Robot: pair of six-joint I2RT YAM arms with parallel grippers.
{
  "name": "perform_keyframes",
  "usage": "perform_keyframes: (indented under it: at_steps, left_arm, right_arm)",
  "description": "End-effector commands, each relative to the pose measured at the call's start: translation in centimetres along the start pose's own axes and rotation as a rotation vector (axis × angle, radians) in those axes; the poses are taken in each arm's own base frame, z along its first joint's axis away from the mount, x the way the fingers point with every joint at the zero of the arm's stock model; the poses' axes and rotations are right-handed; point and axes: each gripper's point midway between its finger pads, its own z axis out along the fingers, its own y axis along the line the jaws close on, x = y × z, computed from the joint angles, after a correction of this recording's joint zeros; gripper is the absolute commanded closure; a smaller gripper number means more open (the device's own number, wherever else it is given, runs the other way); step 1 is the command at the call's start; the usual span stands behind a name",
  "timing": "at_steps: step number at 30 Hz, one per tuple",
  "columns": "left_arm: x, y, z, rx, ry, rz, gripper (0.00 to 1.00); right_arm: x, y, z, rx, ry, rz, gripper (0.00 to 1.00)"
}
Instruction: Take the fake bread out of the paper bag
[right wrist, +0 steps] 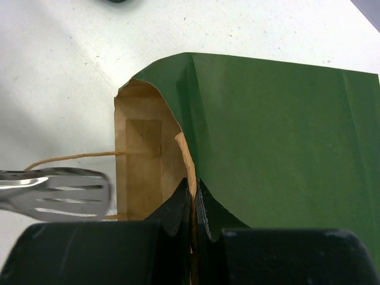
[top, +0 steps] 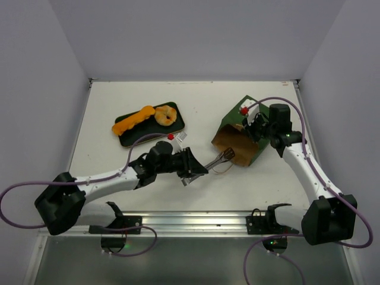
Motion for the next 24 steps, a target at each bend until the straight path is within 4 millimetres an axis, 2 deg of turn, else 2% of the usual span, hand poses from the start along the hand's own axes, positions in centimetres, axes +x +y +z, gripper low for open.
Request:
perform_keyframes:
  at_steps: [1,2,3,4,5,6,8,9,11,12,13,16,24]
  left_arm:
    - [-4.4,-4.8,2.3,0.082,-0.146,0.100,0.64]
    - [-5.1,-3.7,3.5,0.034,-0.161,0.086,0.64]
    - [-6.0,-4.5,4.1,0.038,-0.182,0.089,0.64]
    - [-6.1,-3.2,5.2,-0.008,-0.177,0.080,0.64]
    - [-6.8,-2.9,5.8,-0.026,-0.200,0.076,0.64]
    - [-7.6,-3.5,6.3,-0.025,-0.218,0.077,0.64]
    - [-8.2,-1.9,7.8,-0.076,-0.232,0.060,0.64]
    - [-8.9,-2.5,8.3,-0.069,-0.244,0.062,0.64]
    - [-9.3,-1.0,9.7,-0.119,-0.253,0.053,0.64]
    - [-9.9,-1.5,10.0,-0.115,-0.268,0.055,0.64]
    - [-10.0,-0.6,10.6,-0.143,-0.269,0.048,0.63]
    - [-11.1,0.0,11.4,-0.185,-0.305,0.046,0.61]
    - [-11.9,0.0,13.3,-0.190,-0.304,0.037,0.56]
  right_arm:
    - [-1.2,-0.4,-0.2,0.017,-0.052,0.005,1.00]
    - [-1.2,-0.4,-0.2,0.024,-0.054,0.010,1.00]
    - [-1.3,-0.5,-0.2,0.028,-0.055,0.012,1.00]
    - [-1.3,-0.6,-0.2,0.032,-0.056,0.016,1.00]
    - [-1.4,-0.6,-0.2,0.035,-0.062,0.023,1.00]
    - [-1.4,-0.6,-0.2,0.037,-0.061,0.028,1.00]
    - [-1.4,-0.5,-0.1,0.031,-0.067,0.040,1.00]
    - [-1.5,-0.4,-0.1,0.030,-0.071,0.043,1.00]
    - [-1.7,-0.4,-0.2,0.034,-0.079,0.053,1.00]
    - [-1.7,-0.5,-0.2,0.037,-0.080,0.058,1.00]
    - [-1.8,-0.5,-0.2,0.040,-0.082,0.057,1.00]
    - [-1.7,-0.6,-0.2,0.043,-0.084,0.062,1.00]
    - [-1.7,-0.4,-0.1,0.037,-0.090,0.067,1.00]
